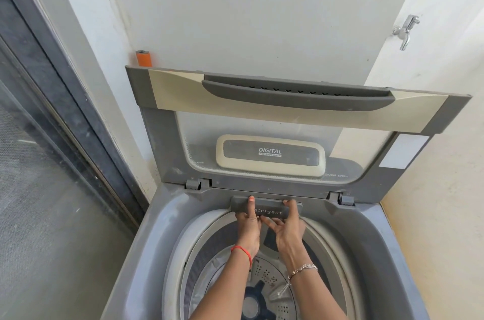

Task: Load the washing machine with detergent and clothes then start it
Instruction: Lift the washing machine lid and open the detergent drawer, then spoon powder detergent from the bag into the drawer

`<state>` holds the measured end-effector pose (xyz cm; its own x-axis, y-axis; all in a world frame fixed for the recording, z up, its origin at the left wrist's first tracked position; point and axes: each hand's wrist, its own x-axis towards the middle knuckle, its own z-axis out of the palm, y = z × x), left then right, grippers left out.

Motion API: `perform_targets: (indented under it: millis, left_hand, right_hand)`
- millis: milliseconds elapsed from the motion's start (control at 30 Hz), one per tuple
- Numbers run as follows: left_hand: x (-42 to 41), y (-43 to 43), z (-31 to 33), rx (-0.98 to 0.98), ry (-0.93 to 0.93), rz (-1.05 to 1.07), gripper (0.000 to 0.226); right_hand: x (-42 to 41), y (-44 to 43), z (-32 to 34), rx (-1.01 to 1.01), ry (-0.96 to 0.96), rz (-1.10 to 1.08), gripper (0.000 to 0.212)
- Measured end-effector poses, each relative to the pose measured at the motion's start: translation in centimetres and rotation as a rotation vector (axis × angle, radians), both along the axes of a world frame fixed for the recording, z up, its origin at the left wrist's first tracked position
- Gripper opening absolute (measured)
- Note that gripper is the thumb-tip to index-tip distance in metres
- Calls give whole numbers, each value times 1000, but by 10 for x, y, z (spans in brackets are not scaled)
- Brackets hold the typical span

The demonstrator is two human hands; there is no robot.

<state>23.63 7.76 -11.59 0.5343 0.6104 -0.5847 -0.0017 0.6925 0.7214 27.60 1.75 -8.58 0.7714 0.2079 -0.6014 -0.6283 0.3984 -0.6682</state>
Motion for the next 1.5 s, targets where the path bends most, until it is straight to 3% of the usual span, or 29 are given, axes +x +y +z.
perform_targets:
  millis: [300,600,700,900,1000,1233,1400,1500]
  left_hand:
    - [0,-3,0,10,54,5,64]
    - [-22,-20,-2,-59,-24,75,39]
    - [-30,-28,0,-49,-34,53,48]
    - [-41,-31,9,-59,-47,25,40]
    - [-47,-32,15,-86,-70,22,45]
    - [-52,-51,51,-234,-55,62,70]
    - [-25,-103,106,-376,20,-12,69]
    - [10,-152,152,-341,-22,-159,53]
  right_hand:
    - [-2,0,-1,-48,24,-21,16]
    - [-17,-17,-6,-23,68,18,14]
    - [-20,-27,-7,13,78,41,20]
    - [-27,-38,-4,73,76,134,17]
    - [-27,-43,0,88,91,193,31]
    - [-33,-80,24,-69,89,265,54]
    - [-25,-133,57,-20,150,256,50]
    - [-10,-180,87,86,114,244,30]
